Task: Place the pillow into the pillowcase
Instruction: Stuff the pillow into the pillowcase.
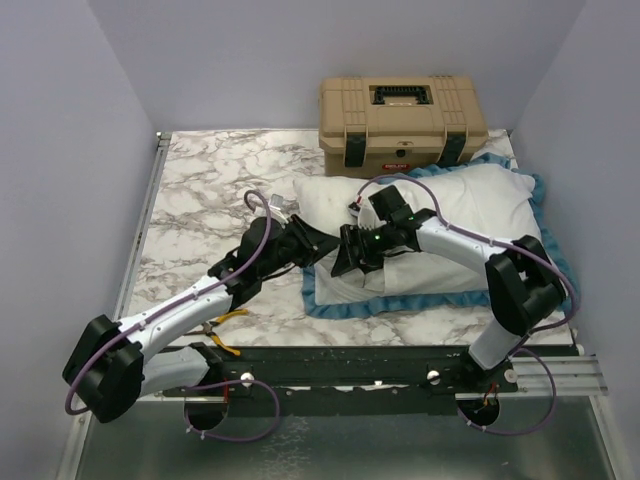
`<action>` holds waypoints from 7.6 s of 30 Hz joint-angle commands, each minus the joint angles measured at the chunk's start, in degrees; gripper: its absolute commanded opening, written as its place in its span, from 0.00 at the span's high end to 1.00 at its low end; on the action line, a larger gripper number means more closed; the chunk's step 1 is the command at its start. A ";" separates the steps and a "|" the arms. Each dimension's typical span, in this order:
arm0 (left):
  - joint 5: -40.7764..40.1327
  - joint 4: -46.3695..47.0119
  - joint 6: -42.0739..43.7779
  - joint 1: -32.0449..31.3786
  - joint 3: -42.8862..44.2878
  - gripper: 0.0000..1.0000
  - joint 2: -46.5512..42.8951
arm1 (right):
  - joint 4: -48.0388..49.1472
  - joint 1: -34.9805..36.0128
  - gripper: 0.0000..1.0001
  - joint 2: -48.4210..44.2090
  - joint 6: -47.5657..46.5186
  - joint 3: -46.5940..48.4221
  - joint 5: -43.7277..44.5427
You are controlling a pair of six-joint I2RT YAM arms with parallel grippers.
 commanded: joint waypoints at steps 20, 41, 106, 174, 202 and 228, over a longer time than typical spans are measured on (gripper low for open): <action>8.85 8.64 22.21 9.19 10.62 0.74 21.07 | -19.44 -0.04 0.15 -11.55 -6.34 19.35 22.32; 8.14 18.44 21.51 5.88 7.23 0.63 20.55 | -20.49 -0.30 0.99 5.22 -10.65 26.34 44.07; -12.75 -13.37 15.58 6.82 4.88 1.00 4.66 | -19.70 -10.46 1.00 -6.18 -12.57 17.56 40.18; 0.74 -14.28 11.13 7.74 -5.76 0.65 -8.00 | -31.79 18.79 1.00 1.53 -10.16 21.68 44.38; 4.13 -1.68 7.96 -1.66 5.52 0.51 20.25 | -24.66 -3.49 1.00 -0.12 -7.00 22.49 18.02; -7.80 -11.36 6.64 0.35 -3.89 1.00 0.83 | -25.81 -4.08 1.00 -2.36 -11.77 24.55 31.59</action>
